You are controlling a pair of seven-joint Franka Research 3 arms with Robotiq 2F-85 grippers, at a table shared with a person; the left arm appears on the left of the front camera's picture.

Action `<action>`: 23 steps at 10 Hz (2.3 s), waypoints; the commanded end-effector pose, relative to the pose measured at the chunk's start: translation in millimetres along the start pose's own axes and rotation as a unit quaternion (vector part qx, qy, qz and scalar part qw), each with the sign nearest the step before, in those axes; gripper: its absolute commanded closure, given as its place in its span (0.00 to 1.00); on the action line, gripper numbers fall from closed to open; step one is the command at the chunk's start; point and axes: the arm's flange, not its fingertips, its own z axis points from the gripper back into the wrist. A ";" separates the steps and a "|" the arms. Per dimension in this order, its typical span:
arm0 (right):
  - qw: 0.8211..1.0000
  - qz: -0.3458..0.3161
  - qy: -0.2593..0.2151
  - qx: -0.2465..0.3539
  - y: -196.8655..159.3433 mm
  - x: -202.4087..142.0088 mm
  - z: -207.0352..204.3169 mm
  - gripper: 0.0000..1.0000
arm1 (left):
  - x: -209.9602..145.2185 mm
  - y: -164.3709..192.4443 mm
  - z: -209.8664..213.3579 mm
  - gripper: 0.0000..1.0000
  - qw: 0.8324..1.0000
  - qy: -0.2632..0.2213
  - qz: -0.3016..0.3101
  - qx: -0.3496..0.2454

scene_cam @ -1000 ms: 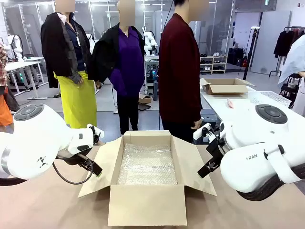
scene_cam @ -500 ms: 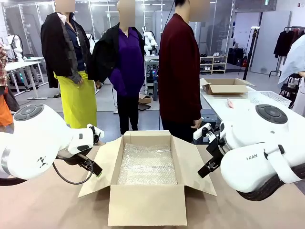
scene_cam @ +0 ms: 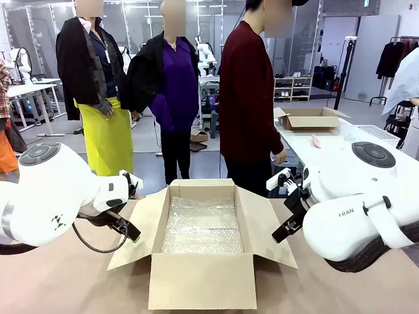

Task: Pack the glasses set securely to prepare it for shipping.
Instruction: Place the Glasses case inside the Package Box.

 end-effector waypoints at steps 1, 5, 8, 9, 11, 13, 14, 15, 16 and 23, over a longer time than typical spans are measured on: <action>0.999 -0.035 0.008 0.037 -29.4 11.2 30.3 0.00 | 3.1 8.6 27.0 0.00 0.999 0.006 -0.035 -0.027; 0.994 -0.091 0.058 0.020 -117.9 22.5 58.8 0.00 | -7.2 39.2 160.5 0.00 0.967 -0.007 -0.186 -0.174; 0.985 -0.149 0.086 0.013 -164.1 23.7 26.9 0.00 | -28.7 49.2 237.6 0.00 0.938 -0.095 -0.272 -0.190; 0.982 -0.159 0.105 0.005 -175.1 20.9 11.3 0.00 | -34.1 50.2 251.7 0.00 0.936 -0.129 -0.268 -0.190; 0.980 -0.162 0.116 0.007 -190.3 16.7 -24.9 0.00 | -45.1 41.4 269.1 0.00 0.918 -0.184 -0.274 -0.219; 0.978 -0.170 0.122 0.009 -194.3 17.5 -48.4 0.00 | -35.4 46.6 275.5 0.00 0.931 -0.153 -0.273 -0.186; 0.977 -0.167 0.130 0.004 -193.4 19.6 -53.3 0.00 | -35.4 46.6 275.5 0.00 0.931 -0.153 -0.273 -0.186; 0.976 -0.168 0.140 0.000 -191.7 21.3 -60.7 0.00 | -35.4 46.6 275.5 0.00 0.931 -0.153 -0.273 -0.186; 0.974 -0.175 0.145 0.004 -191.5 22.2 -67.9 0.00 | -35.4 46.6 275.5 0.00 0.931 -0.153 -0.273 -0.186; 0.969 -0.186 0.162 0.028 -189.5 27.2 -82.8 0.00 | -35.4 46.6 275.5 0.00 0.931 -0.153 -0.273 -0.186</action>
